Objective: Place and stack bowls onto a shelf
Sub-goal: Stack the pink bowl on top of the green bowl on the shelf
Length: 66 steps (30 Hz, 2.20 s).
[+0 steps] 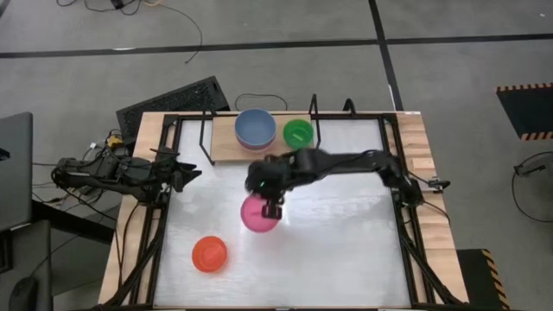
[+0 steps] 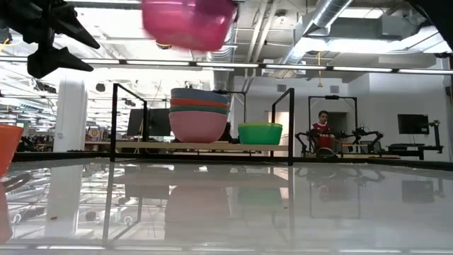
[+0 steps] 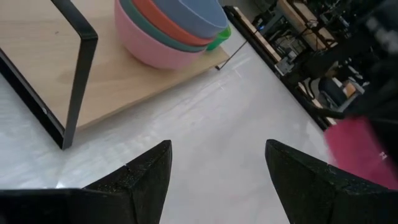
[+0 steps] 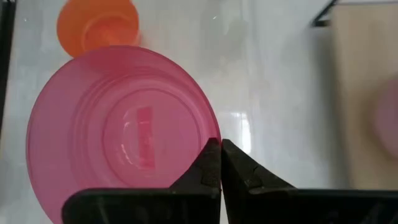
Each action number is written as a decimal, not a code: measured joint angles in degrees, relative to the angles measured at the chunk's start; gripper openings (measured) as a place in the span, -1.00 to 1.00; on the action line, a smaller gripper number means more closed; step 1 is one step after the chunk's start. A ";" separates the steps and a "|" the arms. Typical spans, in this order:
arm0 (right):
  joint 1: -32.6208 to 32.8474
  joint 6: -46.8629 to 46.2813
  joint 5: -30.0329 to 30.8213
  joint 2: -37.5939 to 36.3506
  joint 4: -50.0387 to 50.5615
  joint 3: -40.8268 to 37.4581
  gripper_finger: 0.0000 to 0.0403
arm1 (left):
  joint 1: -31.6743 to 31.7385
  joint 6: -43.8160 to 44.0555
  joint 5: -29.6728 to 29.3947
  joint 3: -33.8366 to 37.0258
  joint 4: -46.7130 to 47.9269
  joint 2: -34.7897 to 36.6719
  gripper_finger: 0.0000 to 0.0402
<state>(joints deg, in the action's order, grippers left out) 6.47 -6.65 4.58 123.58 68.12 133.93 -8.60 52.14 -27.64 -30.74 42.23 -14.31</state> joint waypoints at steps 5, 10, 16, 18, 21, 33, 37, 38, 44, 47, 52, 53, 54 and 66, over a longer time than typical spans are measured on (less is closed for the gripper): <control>-2.41 1.56 0.02 -4.57 0.89 0.02 -0.91 | 0.00 0.09 -0.39 0.00 -0.08 0.00 0.22; -5.00 4.47 0.00 -8.63 1.11 0.00 -0.91 | 0.01 0.11 -1.08 -0.02 -0.11 0.00 0.22; -9.14 7.24 0.00 -12.56 2.56 0.00 -0.91 | 0.00 0.76 -1.85 0.00 -0.12 0.00 0.22; -10.93 8.21 0.00 -13.88 2.41 0.00 -0.91 | 0.01 1.24 -1.98 -0.02 -0.10 0.00 0.22; -13.84 9.12 -0.04 -15.73 2.60 -0.02 -0.91 | 0.00 1.57 -1.63 -0.02 -0.12 0.00 0.22; -26.83 13.98 -0.15 -17.52 6.47 -0.33 -0.91 | 0.01 1.52 -0.23 0.00 -0.13 0.00 0.22; -32.22 17.37 -0.40 -16.31 6.68 -0.39 -0.91 | 0.02 0.77 -0.33 -0.02 -0.13 0.00 0.22; -33.62 18.02 -1.09 -16.05 6.63 -0.39 -0.91 | 0.00 0.29 -0.77 -0.02 -0.13 0.00 0.22; -42.40 24.87 -7.76 -12.75 6.01 -0.39 -0.91 | 0.02 2.47 -4.96 -0.02 -0.15 0.00 0.22; -46.02 29.13 -12.00 -10.53 5.14 -0.39 -0.91 | 0.01 5.03 -8.12 -0.01 -0.14 0.00 0.22; -49.12 33.94 -18.10 -5.67 2.29 -0.39 -0.91 | 0.02 8.64 -13.85 -0.02 -0.10 0.00 0.22; -49.43 33.87 -19.40 -4.95 1.49 -0.39 -0.91 | 0.02 8.64 -14.76 -0.02 -0.12 0.00 0.22; -50.10 33.71 -20.72 -4.37 1.54 -0.39 -0.91 | 0.02 8.70 -15.60 -0.01 -0.11 0.00 0.22; -49.95 35.53 -24.44 0.60 5.94 -0.36 -0.91 | 0.02 10.40 -18.27 -0.02 0.69 0.00 0.22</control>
<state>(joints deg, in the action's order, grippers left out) -43.49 28.88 -19.87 124.18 74.06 133.56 -8.58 62.54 -45.91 -30.76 42.92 -14.31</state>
